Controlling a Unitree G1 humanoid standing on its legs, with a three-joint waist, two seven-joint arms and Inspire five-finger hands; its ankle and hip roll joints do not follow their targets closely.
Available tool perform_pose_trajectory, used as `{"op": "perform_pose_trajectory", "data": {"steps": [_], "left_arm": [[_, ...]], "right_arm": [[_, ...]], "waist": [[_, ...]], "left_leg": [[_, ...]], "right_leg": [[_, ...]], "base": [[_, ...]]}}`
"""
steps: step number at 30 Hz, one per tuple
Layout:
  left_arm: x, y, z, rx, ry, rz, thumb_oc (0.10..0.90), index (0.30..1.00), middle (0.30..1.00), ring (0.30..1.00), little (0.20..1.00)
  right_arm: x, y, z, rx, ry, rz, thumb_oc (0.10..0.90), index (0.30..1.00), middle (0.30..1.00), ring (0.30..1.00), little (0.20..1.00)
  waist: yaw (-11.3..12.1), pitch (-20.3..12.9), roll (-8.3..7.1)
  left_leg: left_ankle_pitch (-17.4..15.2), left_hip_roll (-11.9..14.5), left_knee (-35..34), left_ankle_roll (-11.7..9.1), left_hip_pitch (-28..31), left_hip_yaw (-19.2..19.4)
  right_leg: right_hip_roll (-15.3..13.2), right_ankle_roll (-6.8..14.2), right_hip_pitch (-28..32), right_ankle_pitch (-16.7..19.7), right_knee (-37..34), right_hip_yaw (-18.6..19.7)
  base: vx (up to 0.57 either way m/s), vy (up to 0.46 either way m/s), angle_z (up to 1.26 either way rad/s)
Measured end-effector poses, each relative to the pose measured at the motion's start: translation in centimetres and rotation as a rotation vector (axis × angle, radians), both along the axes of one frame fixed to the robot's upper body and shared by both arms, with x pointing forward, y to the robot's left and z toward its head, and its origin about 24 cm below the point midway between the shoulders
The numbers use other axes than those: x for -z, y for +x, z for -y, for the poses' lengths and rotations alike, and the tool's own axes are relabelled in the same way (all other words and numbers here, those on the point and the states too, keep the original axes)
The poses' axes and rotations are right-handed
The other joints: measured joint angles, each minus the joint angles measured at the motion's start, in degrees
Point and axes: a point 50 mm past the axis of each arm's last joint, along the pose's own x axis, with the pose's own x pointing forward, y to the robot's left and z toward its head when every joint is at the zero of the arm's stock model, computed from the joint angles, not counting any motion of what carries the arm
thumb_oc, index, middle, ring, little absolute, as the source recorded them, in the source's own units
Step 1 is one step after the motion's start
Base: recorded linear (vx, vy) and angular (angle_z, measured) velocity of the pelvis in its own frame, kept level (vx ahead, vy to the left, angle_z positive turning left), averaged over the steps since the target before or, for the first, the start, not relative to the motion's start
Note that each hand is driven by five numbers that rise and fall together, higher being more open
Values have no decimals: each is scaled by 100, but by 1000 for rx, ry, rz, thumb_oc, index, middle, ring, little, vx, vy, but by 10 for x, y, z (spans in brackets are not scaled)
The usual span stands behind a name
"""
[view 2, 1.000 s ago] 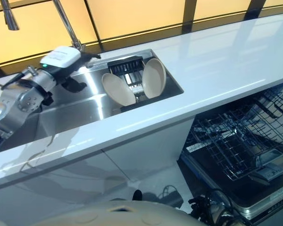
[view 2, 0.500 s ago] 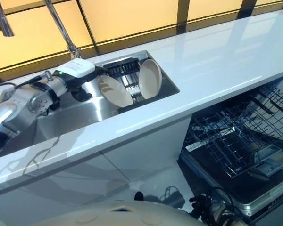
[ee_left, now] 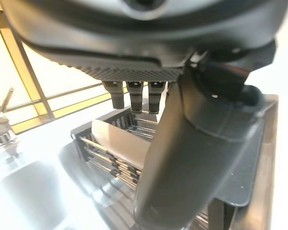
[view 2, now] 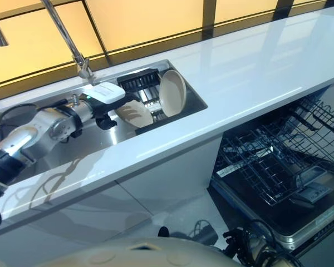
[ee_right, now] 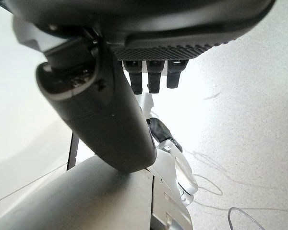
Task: Pick up plates and place into dishwasher.
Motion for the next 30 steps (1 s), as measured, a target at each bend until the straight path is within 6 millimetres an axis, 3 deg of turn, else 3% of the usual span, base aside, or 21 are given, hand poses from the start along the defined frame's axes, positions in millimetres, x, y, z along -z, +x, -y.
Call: {"op": "perform_pose_trajectory", "data": {"steps": [7,12,13,15,21,30], "left_arm": [[2,2,1,5,8,55,800,900,900,900,900],[17,5,-1,-13,50,30,800,900,900,900,900],[22,6,-1,-18,63,19,295,467,467,467,395],[31,7,-4,-32,87,-8,100,300,300,300,200],[54,9,-10,-80,96,-81,100,300,300,300,200],[51,13,-11,-91,85,-53,100,300,300,300,200]], "right_arm": [[0,2,0,-1,0,5,800,900,900,900,900],[-1,3,1,-1,-1,7,800,900,900,900,900],[-1,4,1,-1,-4,9,800,900,900,900,900],[-2,5,2,-1,-3,15,800,900,900,900,900],[-2,9,1,-2,-2,23,800,900,900,900,900],[-3,12,2,-4,-3,30,800,900,900,900,900]], "waist": [[-111,-4,7],[-120,-37,56],[-121,-50,75],[-179,-57,86],[-316,-56,86],[-383,-55,85]], "left_leg": [[-7,1,-2,0,10,47],[-26,6,-4,9,28,126],[-30,12,-4,12,19,162],[-30,12,-3,13,17,180],[-60,58,-4,21,35,255],[-75,83,-2,12,32,345]], "right_leg": [[2,0,-8,0,2,45],[1,1,-51,0,35,162],[1,1,-89,0,60,205],[-3,1,-107,0,73,228],[-4,1,-140,1,83,348],[9,0,-176,2,91,409]], "base": [[22,12,-3],[28,18,-8],[28,17,-15],[31,21,-9],[29,24,-10],[10,8,-4]]}}
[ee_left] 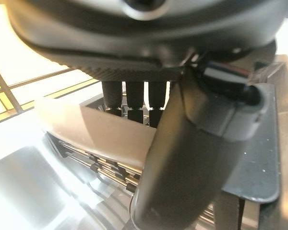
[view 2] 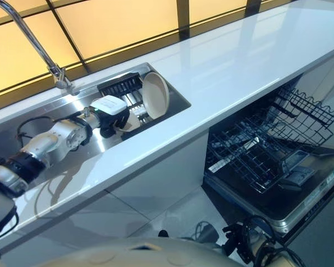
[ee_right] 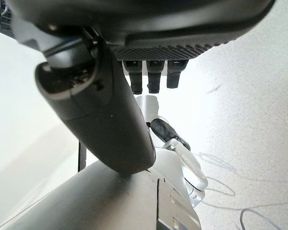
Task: Pick up plates and place into dishwasher.
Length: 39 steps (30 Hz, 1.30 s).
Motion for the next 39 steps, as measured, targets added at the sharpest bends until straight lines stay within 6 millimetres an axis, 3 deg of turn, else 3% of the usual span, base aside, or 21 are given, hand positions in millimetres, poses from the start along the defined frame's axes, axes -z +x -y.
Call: {"op": "perform_pose_trajectory", "data": {"steps": [14,17,28,34,39], "left_arm": [[-7,1,8,42,-48,103,100,300,300,300,200],[-19,-3,15,92,-57,149,100,300,300,300,200],[-99,-24,49,288,-212,423,100,300,300,300,200],[-108,-27,50,303,-226,439,100,300,300,300,200],[-116,-35,48,315,-237,460,100,300,300,300,200]], "right_arm": [[0,0,-1,-5,8,9,800,900,900,900,900],[0,-1,-1,-8,14,15,800,900,900,900,900],[1,-7,0,1,19,41,800,900,900,900,900],[1,-9,0,0,21,42,800,900,900,900,900],[-5,-7,0,-36,38,89,800,900,900,900,900]], "waist": [[13,7,2],[49,16,-2],[286,143,-16],[296,147,-19],[437,216,-40]], "left_leg": [[-1,-1,-3,-1,-11,-12],[-1,-3,-4,-1,-22,-37],[-1,-28,-2,-1,-15,-158],[-2,-41,-3,-6,-14,-213],[-5,-57,7,-9,-14,-273]], "right_leg": [[-4,0,-9,0,-9,5],[-5,0,-12,0,-14,-10],[-8,0,76,0,-54,-129],[-4,0,147,0,-117,-224],[-8,1,167,-1,-121,-247]], "base": [[0,0,0],[0,0,0],[-12,-13,6],[-13,-32,7],[-26,-44,4]]}}
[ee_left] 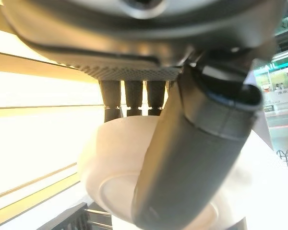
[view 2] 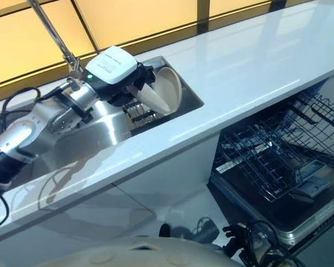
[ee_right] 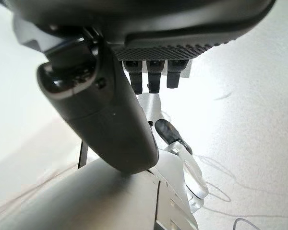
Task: Pick up plates and place into dishwasher.
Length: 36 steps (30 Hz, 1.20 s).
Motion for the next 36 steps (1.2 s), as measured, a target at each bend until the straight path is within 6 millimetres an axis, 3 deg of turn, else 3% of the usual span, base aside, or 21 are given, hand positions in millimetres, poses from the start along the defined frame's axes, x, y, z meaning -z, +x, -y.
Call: {"op": "perform_pose_trajectory", "data": {"steps": [5,7,10,16,22,25,31,33,36], "left_arm": [[-5,-12,-17,-25,-47,34,100,300,300,300,200],[-3,-17,-19,-24,-45,31,100,300,300,300,200],[-3,-21,-18,-1,-20,35,100,300,300,300,200],[-11,-26,-29,-20,-26,95,100,300,300,300,200],[-15,-37,-40,-30,-67,161,100,300,300,300,200],[-19,-44,-41,-6,-77,199,100,300,300,300,200],[-36,-57,-43,17,-28,277,100,300,300,300,200],[-43,-59,-44,25,-10,311,100,300,300,300,200],[-47,-60,-45,28,-7,331,100,300,300,300,200]], "right_arm": [[-20,34,-24,37,153,191,800,900,900,900,900],[-31,56,-51,27,260,289,800,900,900,900,900],[-44,74,-78,20,382,366,800,900,900,900,900],[-67,94,-94,117,561,447,800,900,900,900,900],[-73,88,-90,269,663,440,800,900,900,900,900],[-80,90,-83,327,618,497,800,900,900,900,900],[-111,103,-33,573,454,745,800,900,900,900,900],[-134,111,-11,610,373,870,800,900,900,900,900],[-159,123,3,648,318,1003,800,900,900,900,900]], "waist": [[-20,56,-83],[12,66,-101],[109,76,-115],[191,144,-223],[175,153,-241],[164,154,-241],[98,154,-242],[87,156,-233],[-18,156,-233]], "left_leg": [[2,-2,-2,-2,3,-18],[4,-20,0,-4,1,-61],[14,-41,12,9,-18,-116],[26,-95,14,29,-31,-129],[27,-123,14,33,-74,-144],[27,-122,14,33,-82,-157],[13,-122,15,68,-96,-76],[4,-124,16,87,-108,-14],[-3,-131,16,96,-106,19]], "right_leg": [[8,0,4,0,-2,-9],[7,0,14,-2,-2,-44],[-18,16,14,-12,-2,-120],[-66,45,25,-30,-1,-145],[-73,55,4,-36,-1,-150],[-75,58,0,-38,-1,-149],[-97,79,-74,-39,38,-74],[-116,87,-105,-41,63,4],[-136,98,-109,-38,63,29]], "base": [[-30,-38,1],[-26,-37,9],[-28,-41,14],[-13,-12,4],[-19,-9,2],[-20,-8,2],[-30,-6,-6],[-37,-3,-15],[-22,6,-6]]}}
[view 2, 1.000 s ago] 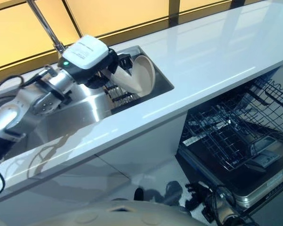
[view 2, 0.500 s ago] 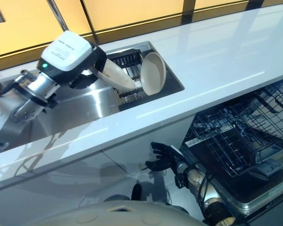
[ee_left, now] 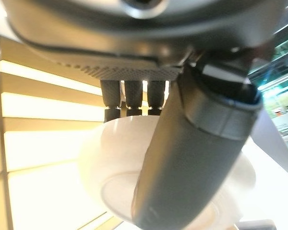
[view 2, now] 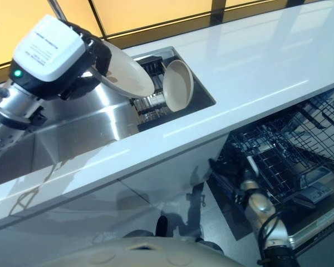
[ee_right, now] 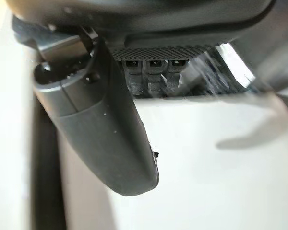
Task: Pick up plates and place into dishwasher.
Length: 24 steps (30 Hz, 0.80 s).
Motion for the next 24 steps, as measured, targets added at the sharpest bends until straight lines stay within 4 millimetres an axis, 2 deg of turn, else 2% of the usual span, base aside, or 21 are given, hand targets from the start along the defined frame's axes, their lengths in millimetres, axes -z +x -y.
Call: {"op": "perform_pose_trajectory", "data": {"steps": [4,6,9,12,14,15,16,19,21,24], "left_arm": [[-3,-2,0,25,-31,42,100,300,300,300,200],[-4,-3,0,36,-49,51,100,300,300,300,200],[-7,-4,0,57,-64,60,100,300,300,300,200],[-9,-6,1,86,-88,44,100,300,300,300,200],[-9,-6,1,101,-112,32,100,300,300,300,200],[-10,-6,1,110,-124,26,100,300,300,300,200],[-10,-7,1,114,-127,25,100,300,300,300,200],[-12,-7,3,137,-136,24,100,300,300,300,200],[-18,-8,5,154,-148,43,100,300,300,300,200],[-30,-9,8,184,-169,77,100,300,300,300,200]], "right_arm": [[-38,21,13,102,-120,157,800,900,900,900,900],[-41,19,18,135,-163,167,800,900,900,900,900],[-55,22,22,179,-210,258,800,900,900,900,900],[-87,27,26,168,-348,404,800,900,900,900,900],[-118,31,26,150,-465,547,800,900,900,900,900],[-136,32,25,133,-528,624,800,900,900,900,900],[-142,33,23,123,-551,654,800,900,900,900,900],[-188,39,7,37,-737,868,800,900,900,900,900],[-205,38,0,-12,-836,932,800,900,900,900,900],[-218,34,-10,-109,-952,969,800,900,900,900,900]], "waist": [[-15,30,64],[-3,49,96],[-4,63,152],[2,68,168],[7,69,173],[10,69,174],[10,69,174],[12,69,174],[65,69,173],[142,71,169]], "left_leg": [[-13,3,0,15,5,120],[-24,-3,1,31,4,126],[-29,-11,0,38,4,127],[-30,-9,0,38,3,124],[-30,-8,0,38,4,123],[-30,-7,0,38,4,122],[-30,-7,0,38,4,121],[-29,-8,1,38,6,101],[-29,-14,1,38,2,80],[-29,-25,1,38,-1,50]], "right_leg": [[-17,24,-60,17,11,135],[-23,26,-62,19,11,142],[-31,33,-64,23,10,158],[-28,33,-63,23,5,156],[-26,33,-62,23,5,154],[-25,33,-62,23,4,153],[-25,33,-61,23,4,152],[-22,32,-53,23,4,142],[-21,33,-44,23,-3,127],[-20,33,-13,22,-23,98]], "base": [[-34,24,-14],[-7,8,-5],[-8,3,-1],[0,0,0],[0,0,0],[0,0,0],[0,0,0],[-7,-2,1],[-20,-4,5],[-17,-3,9]]}}
